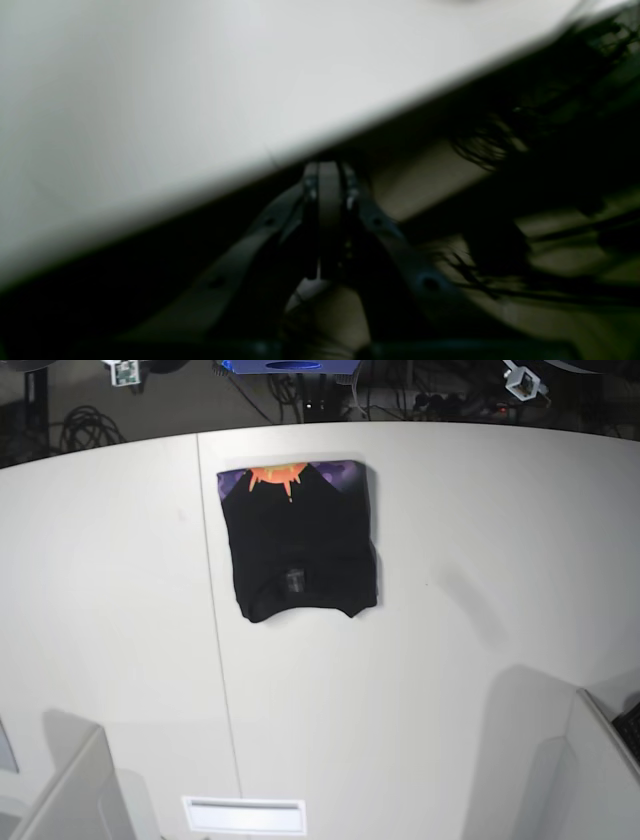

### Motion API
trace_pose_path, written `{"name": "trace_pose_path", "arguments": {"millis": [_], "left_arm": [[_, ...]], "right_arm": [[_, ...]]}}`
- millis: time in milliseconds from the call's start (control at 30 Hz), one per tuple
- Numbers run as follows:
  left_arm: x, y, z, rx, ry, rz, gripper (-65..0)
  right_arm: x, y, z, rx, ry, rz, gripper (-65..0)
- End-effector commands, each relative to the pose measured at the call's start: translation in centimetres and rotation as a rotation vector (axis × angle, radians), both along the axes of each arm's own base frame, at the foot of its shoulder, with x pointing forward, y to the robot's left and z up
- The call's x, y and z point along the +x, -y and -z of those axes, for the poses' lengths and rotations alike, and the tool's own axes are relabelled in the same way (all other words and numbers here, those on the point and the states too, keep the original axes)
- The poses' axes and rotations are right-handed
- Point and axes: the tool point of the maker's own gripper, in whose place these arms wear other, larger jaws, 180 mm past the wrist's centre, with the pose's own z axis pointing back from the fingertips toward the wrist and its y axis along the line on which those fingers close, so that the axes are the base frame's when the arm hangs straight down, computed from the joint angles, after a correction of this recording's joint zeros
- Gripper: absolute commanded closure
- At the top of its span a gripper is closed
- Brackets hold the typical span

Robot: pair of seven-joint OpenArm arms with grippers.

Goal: Fold the T-shirt properly

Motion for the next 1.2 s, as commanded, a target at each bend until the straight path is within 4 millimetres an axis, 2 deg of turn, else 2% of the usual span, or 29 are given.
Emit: {"name": "trace_pose_path", "arguments": {"millis": [0, 67, 200, 367, 533, 567, 633, 733, 800, 833, 900, 1000, 1033, 1167], "left_arm": [[-1.5, -0.2, 0.3, -0.021, -0.029, -0.013, 0.0], [-4.2, 0.3, 2.2, -0.038, -0.112, -0.048, 0.0], [-6.8, 1.6, 6.2, -0.058, -0.234, -0.113, 0.0], [-7.7, 2.2, 11.1, -0.058, -0.352, -0.242, 0.0], [-7.7, 2.4, 14.9, -0.045, -0.477, -0.325, 0.0], [-7.6, 2.3, 15.5, -0.04, -0.5, -0.34, 0.0], [-7.1, 2.2, 16.5, -0.032, -0.548, -0.373, 0.0], [-3.8, 3.1, 17.2, -0.046, -0.537, -0.366, 0.0], [-4.2, 3.4, 17.7, -0.034, -0.589, -0.345, 0.0], [-3.9, 3.6, 17.8, -0.031, -0.596, -0.331, 0.0], [-2.5, 4.1, 17.9, -0.029, -0.587, -0.294, 0.0], [-1.3, 4.4, 18.0, -0.023, -0.589, -0.266, 0.0], [-0.5, 4.4, 18.0, -0.023, -0.578, -0.264, 0.0], [0.5, 4.4, 18.0, -0.026, -0.561, -0.264, 0.0]], "right_arm": [[-1.7, -0.5, 0.9, 0.004, -0.055, -0.004, 0.0], [-3.9, -1.5, 3.7, 0.025, -0.165, -0.011, 0.0], [-6.8, -2.0, 8.1, 0.024, -0.294, -0.032, 0.0], [-8.4, -1.8, 12.6, 0.001, -0.403, -0.075, 0.0], [-8.8, -1.0, 17.0, -0.028, -0.506, -0.107, 0.0], [-9.3, -1.1, 17.8, -0.014, -0.541, -0.123, 0.0], [-10.3, -2.8, 19.7, 0.083, -0.628, -0.112, 0.0], [-11.8, -3.8, 21.6, 0.243, -0.764, -0.038, 0.0], [-11.7, -5.1, 22.1, 0.342, -0.815, 0.019, 0.0], [-10.9, -5.5, 22.3, 0.367, -0.811, 0.033, 0.0], [-9.0, -5.8, 22.7, 0.385, -0.763, 0.05, 0.0], [-7.2, -5.9, 22.8, 0.393, -0.703, 0.052, 0.0], [-7.0, -5.9, 22.8, 0.393, -0.694, 0.052, 0.0], [-6.2, -5.9, 22.8, 0.397, -0.652, 0.053, 0.0]]}}
